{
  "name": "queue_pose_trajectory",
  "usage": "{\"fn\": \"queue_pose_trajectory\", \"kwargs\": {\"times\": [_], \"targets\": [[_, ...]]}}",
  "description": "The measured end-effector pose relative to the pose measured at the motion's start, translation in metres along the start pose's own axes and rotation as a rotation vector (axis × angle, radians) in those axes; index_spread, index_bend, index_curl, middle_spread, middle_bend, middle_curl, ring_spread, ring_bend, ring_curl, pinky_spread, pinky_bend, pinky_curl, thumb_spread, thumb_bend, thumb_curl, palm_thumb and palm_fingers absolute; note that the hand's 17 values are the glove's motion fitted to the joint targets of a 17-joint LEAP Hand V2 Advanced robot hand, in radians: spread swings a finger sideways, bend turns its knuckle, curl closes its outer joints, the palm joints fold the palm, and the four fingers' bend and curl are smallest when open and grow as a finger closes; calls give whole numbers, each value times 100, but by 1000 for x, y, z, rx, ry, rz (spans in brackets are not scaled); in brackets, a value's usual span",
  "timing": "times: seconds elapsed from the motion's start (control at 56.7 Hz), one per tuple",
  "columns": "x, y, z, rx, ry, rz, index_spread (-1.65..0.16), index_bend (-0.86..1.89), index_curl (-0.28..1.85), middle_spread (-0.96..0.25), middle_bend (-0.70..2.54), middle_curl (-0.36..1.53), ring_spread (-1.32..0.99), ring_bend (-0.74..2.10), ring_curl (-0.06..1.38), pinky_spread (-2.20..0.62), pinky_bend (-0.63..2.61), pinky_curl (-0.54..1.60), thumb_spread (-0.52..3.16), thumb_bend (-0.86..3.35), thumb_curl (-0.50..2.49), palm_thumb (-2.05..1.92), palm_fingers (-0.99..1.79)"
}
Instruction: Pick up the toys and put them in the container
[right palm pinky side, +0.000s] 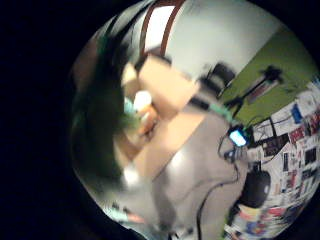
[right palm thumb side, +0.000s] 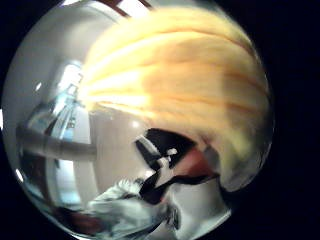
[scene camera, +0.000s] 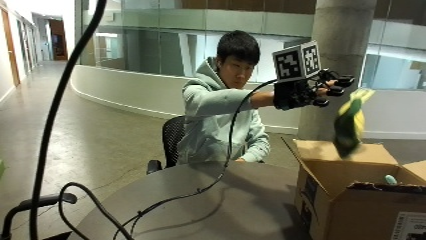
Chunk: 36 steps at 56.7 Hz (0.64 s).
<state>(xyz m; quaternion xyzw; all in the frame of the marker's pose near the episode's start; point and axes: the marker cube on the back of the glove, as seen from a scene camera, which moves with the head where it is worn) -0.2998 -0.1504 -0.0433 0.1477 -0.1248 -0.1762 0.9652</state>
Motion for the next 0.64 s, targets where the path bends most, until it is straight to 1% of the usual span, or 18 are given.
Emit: {"fn": "queue_pose_trajectory", "kwargs": {"times": [0.018, 0.035, 0.071, 0.123, 0.212, 0.335, 0.459, 0.529, 0.635], "targets": [[0, 0, 2, 6, -10, -2, -21, 42, 72, -10, 71, 54, -20, 97, 56, -22, 104, 68, 114, -10, 37, 1, -79], [1, 0, 4, 19, -19, -9, -21, 34, 66, -8, 62, 51, -18, 85, 51, -19, 102, 64, 112, -9, 37, -2, -80], [1, 1, 6, 43, -31, -24, -23, 23, 57, -6, 47, 44, -15, 68, 43, -15, 95, 58, 109, -8, 36, -4, -73], [5, 4, 6, 53, -34, -32, -25, 13, 47, -4, 31, 39, -12, 49, 34, -10, 86, 52, 106, -6, 35, -5, -59], [14, 14, 2, 35, -31, -37, -26, 9, 39, -4, 17, 35, -9, 31, 26, -5, 74, 46, 103, -6, 33, -5, -44], [39, 37, -18, 42, -20, -33, -26, 9, 34, -3, 11, 31, -7, 18, 24, -1, 64, 41, 101, -6, 31, -5, -35], [64, 71, -35, 45, -25, -41, -27, 12, 31, -3, 10, 28, -6, 15, 23, 0, 59, 39, 101, -6, 29, -6, -30], [83, 96, -40, 48, -20, -54, -27, 14, 31, -3, 10, 26, -6, 15, 22, 1, 57, 38, 102, -5, 28, -5, -27], [105, 151, -37, 13, -2, -19, -28, 20, 33, -3, 13, 25, -6, 14, 21, 1, 51, 37, 105, -5, 27, -5, -19]]}}
